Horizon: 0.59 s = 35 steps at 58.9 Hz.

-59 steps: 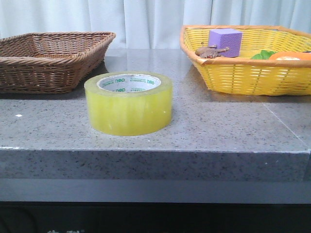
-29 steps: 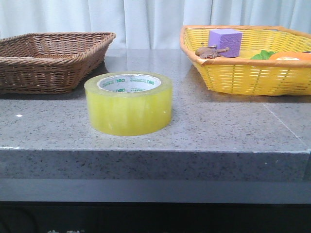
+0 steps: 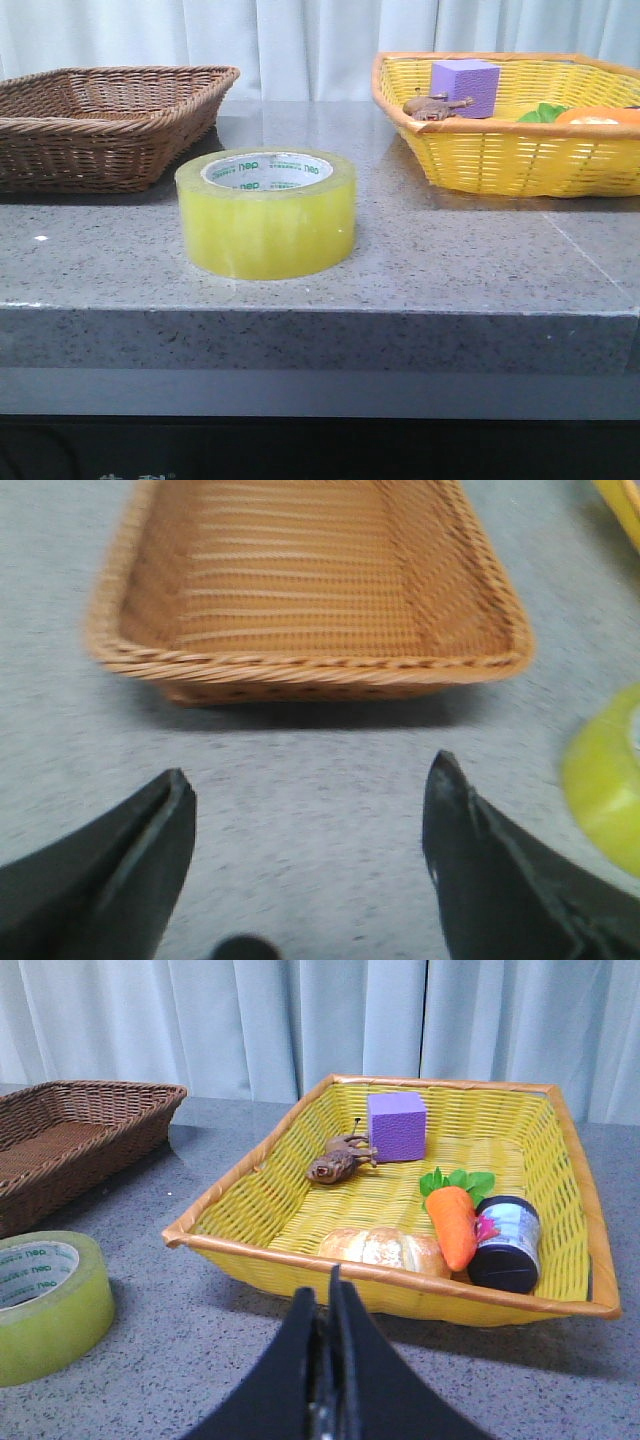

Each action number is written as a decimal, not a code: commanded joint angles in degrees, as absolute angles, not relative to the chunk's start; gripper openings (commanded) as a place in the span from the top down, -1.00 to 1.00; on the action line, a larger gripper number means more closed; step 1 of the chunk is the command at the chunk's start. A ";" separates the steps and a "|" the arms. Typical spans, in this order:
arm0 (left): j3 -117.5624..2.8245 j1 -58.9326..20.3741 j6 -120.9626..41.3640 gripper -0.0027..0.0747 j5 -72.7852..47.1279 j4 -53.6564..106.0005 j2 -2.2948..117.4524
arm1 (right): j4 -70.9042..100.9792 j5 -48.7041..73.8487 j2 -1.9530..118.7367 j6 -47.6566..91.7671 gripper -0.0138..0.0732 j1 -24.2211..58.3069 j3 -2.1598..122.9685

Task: Transfer tape with both arms

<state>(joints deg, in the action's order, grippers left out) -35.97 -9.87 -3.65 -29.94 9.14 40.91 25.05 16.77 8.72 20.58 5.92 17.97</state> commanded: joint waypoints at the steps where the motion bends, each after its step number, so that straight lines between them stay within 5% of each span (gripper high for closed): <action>1: -41.86 -15.05 -4.15 -0.29 -27.32 10.59 46.93 | 25.62 12.04 9.31 20.72 0.86 5.62 19.52; 17: -52.90 -29.04 2.39 -0.29 -30.12 10.59 64.62 | 25.62 11.98 9.31 20.72 0.86 5.62 19.52; 35: -62.83 -33.78 4.14 -0.29 -34.99 13.35 79.09 | 25.62 12.05 9.31 20.72 0.86 5.62 19.52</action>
<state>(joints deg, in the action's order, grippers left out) -59.09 -32.81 3.30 -37.11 11.18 77.37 25.16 16.68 8.72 20.54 5.92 17.88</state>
